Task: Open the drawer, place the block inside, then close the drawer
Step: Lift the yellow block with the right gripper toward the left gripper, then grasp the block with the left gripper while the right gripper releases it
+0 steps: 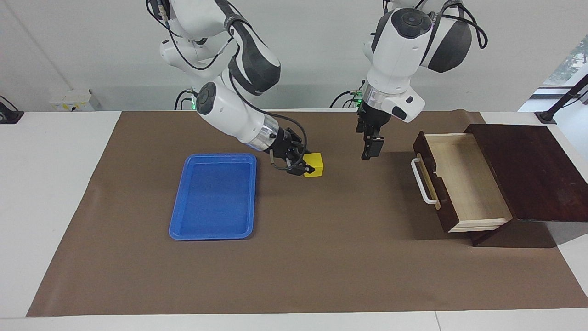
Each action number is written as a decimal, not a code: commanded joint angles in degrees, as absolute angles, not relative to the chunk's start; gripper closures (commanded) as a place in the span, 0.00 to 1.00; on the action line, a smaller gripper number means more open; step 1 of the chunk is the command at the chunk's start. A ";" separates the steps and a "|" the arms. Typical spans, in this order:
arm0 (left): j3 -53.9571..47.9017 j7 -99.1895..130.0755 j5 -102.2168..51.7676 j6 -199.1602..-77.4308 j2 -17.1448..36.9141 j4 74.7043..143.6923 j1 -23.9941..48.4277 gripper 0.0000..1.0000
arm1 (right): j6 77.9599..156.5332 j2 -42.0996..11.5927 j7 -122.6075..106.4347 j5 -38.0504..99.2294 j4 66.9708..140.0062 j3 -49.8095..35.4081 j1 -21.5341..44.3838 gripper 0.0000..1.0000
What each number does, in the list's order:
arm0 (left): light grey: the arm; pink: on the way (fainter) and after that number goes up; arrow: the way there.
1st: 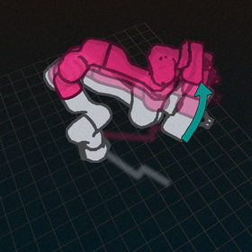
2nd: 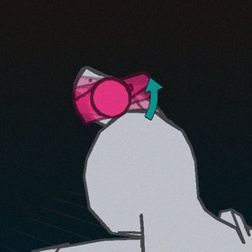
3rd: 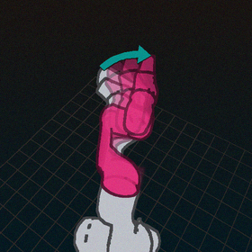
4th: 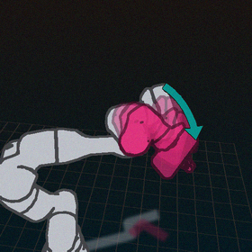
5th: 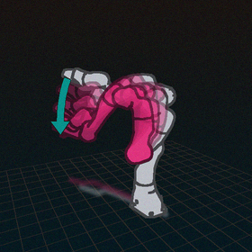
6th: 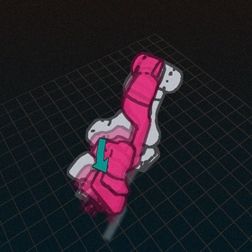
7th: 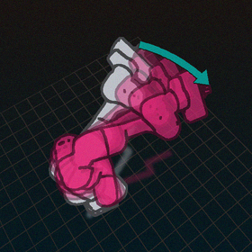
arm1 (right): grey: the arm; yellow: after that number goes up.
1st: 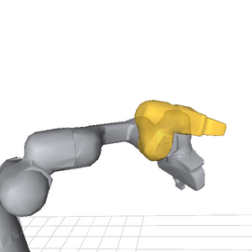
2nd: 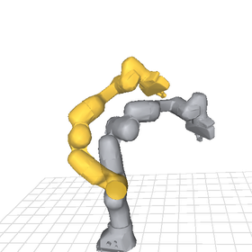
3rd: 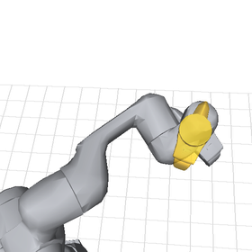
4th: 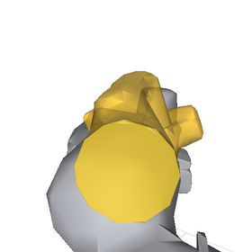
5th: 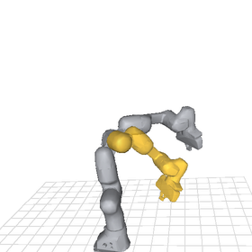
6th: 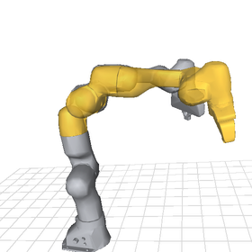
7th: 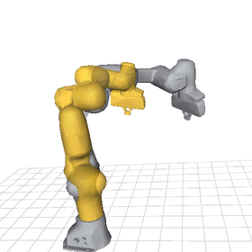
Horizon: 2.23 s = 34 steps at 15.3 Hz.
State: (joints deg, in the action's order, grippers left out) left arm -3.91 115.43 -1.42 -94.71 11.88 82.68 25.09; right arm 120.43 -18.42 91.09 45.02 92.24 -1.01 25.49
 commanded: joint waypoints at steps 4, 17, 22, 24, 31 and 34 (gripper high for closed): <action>-3.08 121.89 -0.53 -96.06 16.43 81.56 28.55 0.00 | 119.79 -18.19 91.14 50.54 93.77 -0.79 25.40 1.00; -2.99 127.35 0.35 -98.09 18.37 80.24 32.78 0.00 | 120.50 -18.28 92.20 52.38 94.48 -0.70 25.93 1.00; -3.08 127.35 0.88 -98.70 18.37 80.59 33.31 0.02 | 120.32 -18.28 92.20 52.38 94.39 -0.70 25.66 1.00; -3.08 127.35 0.97 -99.40 18.37 80.77 33.40 0.05 | 120.15 -18.28 92.20 52.38 94.31 -0.70 25.58 1.00; -3.08 127.35 1.58 -100.72 18.28 82.61 33.31 0.07 | 119.88 -18.37 92.20 52.47 94.13 -0.70 25.49 1.00; -3.08 127.35 1.85 -100.99 18.19 82.97 33.22 0.16 | 119.88 -18.37 92.20 52.47 94.13 -0.70 25.49 1.00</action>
State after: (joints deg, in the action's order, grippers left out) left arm -3.70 126.61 0.76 -99.79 18.36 82.21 32.53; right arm 120.25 -18.60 91.35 50.86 94.13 -0.60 25.86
